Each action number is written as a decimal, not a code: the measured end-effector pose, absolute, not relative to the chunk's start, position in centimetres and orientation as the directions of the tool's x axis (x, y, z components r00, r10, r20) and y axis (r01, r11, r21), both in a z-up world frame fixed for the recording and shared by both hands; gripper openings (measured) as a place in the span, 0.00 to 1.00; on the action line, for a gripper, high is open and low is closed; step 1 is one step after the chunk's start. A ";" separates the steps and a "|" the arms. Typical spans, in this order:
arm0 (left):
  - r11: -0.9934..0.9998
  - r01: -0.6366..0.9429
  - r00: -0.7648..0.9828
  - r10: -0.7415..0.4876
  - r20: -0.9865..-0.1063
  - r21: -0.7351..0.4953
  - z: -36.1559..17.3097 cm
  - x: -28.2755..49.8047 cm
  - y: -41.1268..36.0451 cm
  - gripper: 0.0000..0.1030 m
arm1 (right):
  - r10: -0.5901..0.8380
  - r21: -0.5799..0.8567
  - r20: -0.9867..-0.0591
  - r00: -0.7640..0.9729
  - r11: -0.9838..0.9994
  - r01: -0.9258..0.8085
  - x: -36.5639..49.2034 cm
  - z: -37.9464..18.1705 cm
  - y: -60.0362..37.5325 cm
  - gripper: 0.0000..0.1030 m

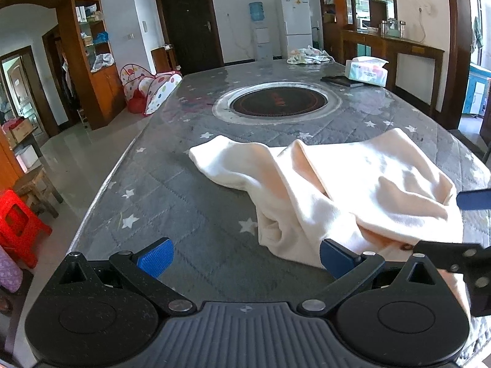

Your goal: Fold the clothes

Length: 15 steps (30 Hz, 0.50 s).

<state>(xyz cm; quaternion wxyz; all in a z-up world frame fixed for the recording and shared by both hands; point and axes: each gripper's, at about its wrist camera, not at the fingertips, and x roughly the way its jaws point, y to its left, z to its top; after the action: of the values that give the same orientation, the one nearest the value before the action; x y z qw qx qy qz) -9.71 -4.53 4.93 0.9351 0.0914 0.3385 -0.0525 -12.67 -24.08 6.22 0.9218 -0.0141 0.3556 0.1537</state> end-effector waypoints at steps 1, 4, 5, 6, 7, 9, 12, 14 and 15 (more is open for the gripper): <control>0.978 0.162 0.765 -0.040 -0.643 0.132 5.0 -9.5 -4.5 1.00 | 0.279 0.085 -0.663 0.695 0.950 -0.300 -12.4 6.1 -24.0 0.83; 0.978 0.173 0.764 -0.059 -0.643 0.117 5.1 -8.8 -4.5 0.99 | 0.295 0.092 -0.669 0.682 0.943 -0.318 -11.6 5.8 -23.7 0.79; 0.978 0.178 0.762 -0.067 -0.644 0.110 5.2 -8.6 -4.5 0.99 | 0.299 0.090 -0.672 0.677 0.941 -0.325 -11.4 5.7 -23.6 0.78; 0.978 0.183 0.761 -0.075 -0.645 0.103 5.2 -8.4 -4.5 0.99 | 0.303 0.088 -0.676 0.671 0.938 -0.335 -11.1 5.6 -23.4 0.77; 0.977 0.189 0.759 -0.083 -0.646 0.095 5.3 -8.1 -4.5 0.98 | 0.309 0.086 -0.680 0.665 0.934 -0.346 -10.8 5.4 -23.1 0.74; 0.976 0.206 0.755 -0.109 -0.646 0.075 5.3 -7.7 -4.6 0.94 | 0.323 0.091 -0.686 0.652 0.927 -0.363 -10.4 5.1 -22.8 0.68; 0.971 0.235 0.744 -0.148 -0.652 0.049 5.3 -7.0 -4.8 0.89 | 0.330 0.100 -0.695 0.639 0.924 -0.369 -9.8 4.8 -22.8 0.61; 0.965 0.258 0.739 -0.172 -0.652 0.039 5.3 -6.7 -5.1 0.85 | 0.337 0.111 -0.697 0.633 0.923 -0.369 -9.5 4.6 -22.9 0.52; 0.963 0.268 0.736 -0.183 -0.651 0.033 5.3 -6.5 -5.2 0.83 | 0.340 0.117 -0.697 0.631 0.922 -0.368 -9.3 4.6 -22.9 0.50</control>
<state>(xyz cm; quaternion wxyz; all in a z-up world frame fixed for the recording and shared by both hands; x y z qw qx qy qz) -6.47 -5.25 5.27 0.9297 0.0623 0.3422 -0.1213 -9.32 -22.95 4.59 0.9029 -0.0184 0.3821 0.1963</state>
